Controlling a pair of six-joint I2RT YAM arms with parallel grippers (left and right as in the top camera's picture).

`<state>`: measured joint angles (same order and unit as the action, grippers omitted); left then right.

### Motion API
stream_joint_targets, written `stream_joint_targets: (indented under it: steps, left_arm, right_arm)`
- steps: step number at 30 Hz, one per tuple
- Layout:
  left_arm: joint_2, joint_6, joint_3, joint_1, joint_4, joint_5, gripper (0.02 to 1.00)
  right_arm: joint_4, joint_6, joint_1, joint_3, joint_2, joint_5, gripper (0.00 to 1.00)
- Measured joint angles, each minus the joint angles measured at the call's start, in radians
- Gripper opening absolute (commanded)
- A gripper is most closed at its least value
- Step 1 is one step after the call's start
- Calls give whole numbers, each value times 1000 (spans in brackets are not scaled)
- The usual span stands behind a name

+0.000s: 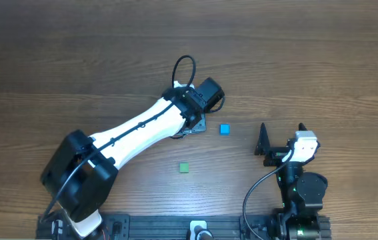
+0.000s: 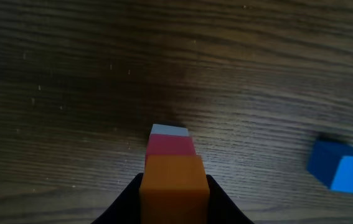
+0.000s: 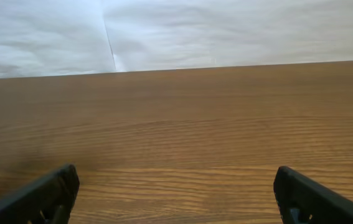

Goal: Stack Cubes

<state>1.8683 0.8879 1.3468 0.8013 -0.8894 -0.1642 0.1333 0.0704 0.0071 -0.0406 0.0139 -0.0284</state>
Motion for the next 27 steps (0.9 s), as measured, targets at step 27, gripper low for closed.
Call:
stream_joint_targets:
  steps: [27]
  left_arm:
    - [0, 29, 0, 0, -5, -1, 395]
  right_arm:
    - [0, 0, 0, 0, 0, 0, 993]
